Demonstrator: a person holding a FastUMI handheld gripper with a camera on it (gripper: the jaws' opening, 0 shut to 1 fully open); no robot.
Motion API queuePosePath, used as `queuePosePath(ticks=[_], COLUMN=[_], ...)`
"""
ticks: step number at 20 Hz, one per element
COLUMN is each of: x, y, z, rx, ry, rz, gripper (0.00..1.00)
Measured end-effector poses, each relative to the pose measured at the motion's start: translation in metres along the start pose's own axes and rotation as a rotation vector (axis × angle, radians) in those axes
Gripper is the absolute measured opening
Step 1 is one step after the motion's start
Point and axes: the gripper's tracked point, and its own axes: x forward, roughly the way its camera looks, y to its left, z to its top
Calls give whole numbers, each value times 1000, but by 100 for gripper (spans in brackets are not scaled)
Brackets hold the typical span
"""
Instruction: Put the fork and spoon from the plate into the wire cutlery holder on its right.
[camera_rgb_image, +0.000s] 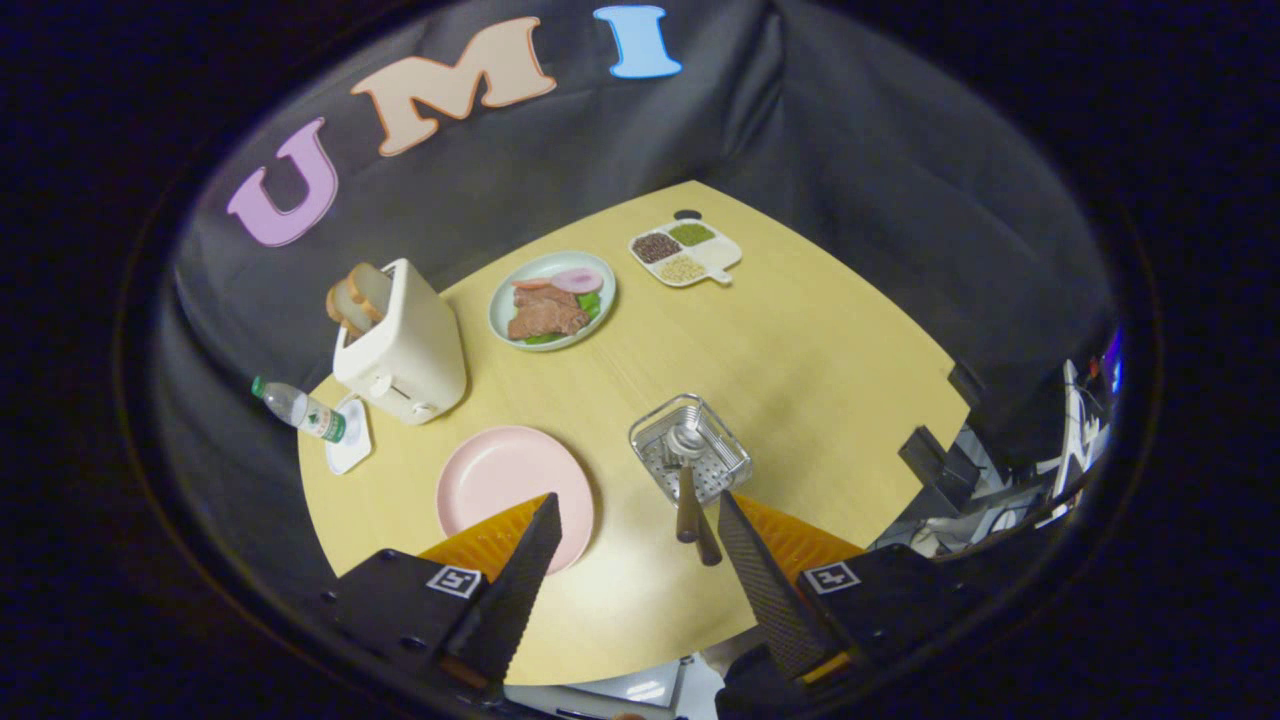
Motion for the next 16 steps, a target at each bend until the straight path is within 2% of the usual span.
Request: queuePosePath(ticks=[4, 9, 16], x=[-21, -36, -82], y=[17, 26, 59], z=[13, 17, 15], rx=[-31, -157, -239], ry=[-202, -459, -737], rz=[97, 203, 443], gripper=[100, 100, 99])
